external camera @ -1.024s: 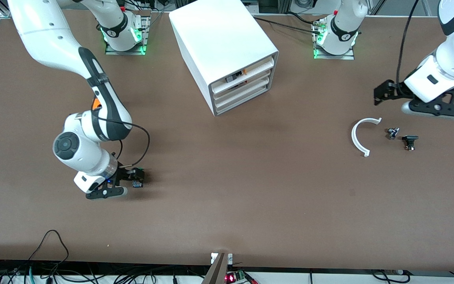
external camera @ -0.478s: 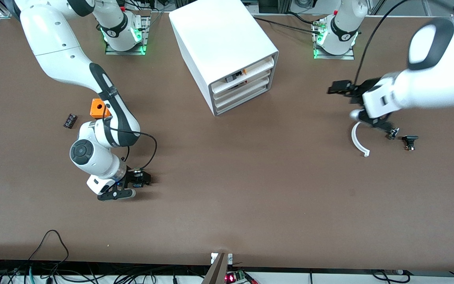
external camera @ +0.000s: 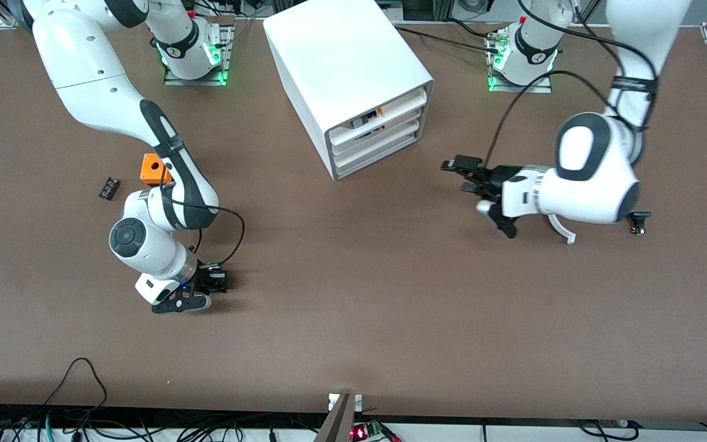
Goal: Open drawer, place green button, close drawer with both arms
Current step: 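Lift the button with the right gripper while the left gripper reaches the drawer, then pull the drawer open with the left gripper while the right gripper carries the button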
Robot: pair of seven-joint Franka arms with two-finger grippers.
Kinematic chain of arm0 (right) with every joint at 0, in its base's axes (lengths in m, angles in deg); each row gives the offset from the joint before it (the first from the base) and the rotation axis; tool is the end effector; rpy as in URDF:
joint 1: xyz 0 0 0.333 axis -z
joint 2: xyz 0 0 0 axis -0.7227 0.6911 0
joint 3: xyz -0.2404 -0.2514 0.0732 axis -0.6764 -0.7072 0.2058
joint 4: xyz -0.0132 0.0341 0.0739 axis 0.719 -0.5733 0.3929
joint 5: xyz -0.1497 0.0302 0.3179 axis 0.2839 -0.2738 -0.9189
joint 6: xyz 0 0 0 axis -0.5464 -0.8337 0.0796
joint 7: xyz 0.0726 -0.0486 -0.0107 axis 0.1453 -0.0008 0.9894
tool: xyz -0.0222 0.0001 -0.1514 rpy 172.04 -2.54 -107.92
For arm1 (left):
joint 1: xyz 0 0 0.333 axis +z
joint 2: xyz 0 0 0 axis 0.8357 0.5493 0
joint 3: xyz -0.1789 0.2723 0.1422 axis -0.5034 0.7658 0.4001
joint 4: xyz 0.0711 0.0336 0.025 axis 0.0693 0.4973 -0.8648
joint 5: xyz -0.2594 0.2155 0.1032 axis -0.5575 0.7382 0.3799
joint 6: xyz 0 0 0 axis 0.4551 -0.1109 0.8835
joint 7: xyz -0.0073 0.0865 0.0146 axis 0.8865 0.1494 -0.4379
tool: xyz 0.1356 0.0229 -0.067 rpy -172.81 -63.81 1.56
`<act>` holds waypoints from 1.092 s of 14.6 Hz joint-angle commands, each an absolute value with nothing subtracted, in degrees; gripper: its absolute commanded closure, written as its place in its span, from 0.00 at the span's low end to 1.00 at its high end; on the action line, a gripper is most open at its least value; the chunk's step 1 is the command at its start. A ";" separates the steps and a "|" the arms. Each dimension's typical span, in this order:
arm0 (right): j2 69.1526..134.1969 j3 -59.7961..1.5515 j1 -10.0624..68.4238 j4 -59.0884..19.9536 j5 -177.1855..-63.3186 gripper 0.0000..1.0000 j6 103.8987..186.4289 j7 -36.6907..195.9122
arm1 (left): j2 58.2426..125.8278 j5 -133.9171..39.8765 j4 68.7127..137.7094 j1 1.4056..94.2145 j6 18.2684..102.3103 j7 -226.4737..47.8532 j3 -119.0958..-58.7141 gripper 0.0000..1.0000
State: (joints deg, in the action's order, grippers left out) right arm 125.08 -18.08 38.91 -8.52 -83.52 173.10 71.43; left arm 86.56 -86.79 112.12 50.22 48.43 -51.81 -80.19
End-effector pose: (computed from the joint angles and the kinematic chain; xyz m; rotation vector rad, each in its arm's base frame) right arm 0.7125 0.1511 0.1970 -3.0353 -0.2012 -0.2170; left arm 0.5203 -0.2397 0.3545 2.2115 -0.4573 -0.3359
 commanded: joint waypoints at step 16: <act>124.62 -18.31 31.70 17.48 -83.85 1.00 131.34 43.84 | 99.54 -111.93 123.46 51.06 52.38 -19.07 -85.08 0.19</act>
